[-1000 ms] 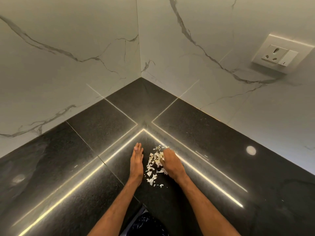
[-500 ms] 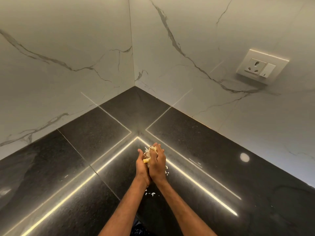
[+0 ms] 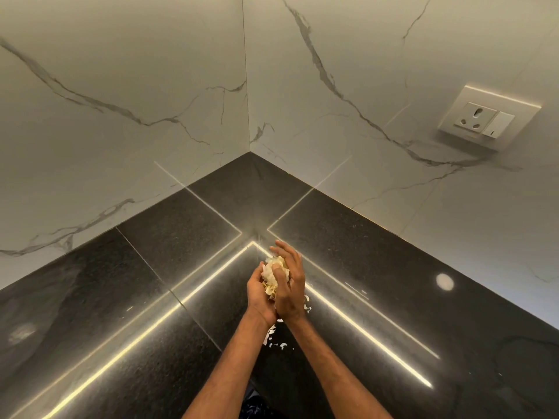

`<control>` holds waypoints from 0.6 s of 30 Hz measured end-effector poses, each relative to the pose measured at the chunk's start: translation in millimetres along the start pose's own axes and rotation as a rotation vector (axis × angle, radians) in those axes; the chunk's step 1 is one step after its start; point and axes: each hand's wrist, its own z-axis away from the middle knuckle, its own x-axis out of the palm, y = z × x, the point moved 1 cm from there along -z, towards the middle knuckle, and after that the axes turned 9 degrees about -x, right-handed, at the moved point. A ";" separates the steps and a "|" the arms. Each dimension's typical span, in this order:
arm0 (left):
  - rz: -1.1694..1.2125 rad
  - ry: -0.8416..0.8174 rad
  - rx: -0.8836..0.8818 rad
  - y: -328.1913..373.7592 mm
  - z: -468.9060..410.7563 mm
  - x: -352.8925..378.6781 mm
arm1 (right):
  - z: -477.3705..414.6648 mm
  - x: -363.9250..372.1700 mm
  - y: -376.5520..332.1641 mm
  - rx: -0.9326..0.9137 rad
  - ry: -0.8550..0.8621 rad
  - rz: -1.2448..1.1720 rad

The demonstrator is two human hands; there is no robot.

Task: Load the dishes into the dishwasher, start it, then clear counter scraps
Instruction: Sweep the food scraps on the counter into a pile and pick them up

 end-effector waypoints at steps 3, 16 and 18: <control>0.027 -0.045 0.009 2.4 3.0 3.0 | -4.0 2.9 -3.4 0.014 -0.008 -0.033; 0.051 -0.127 0.100 16.4 -0.3 3.1 | -15.5 5.3 -16.8 0.318 0.187 -0.448; 0.036 -0.140 0.131 21.0 -0.2 3.0 | -13.5 -4.2 -9.9 0.335 0.163 -0.363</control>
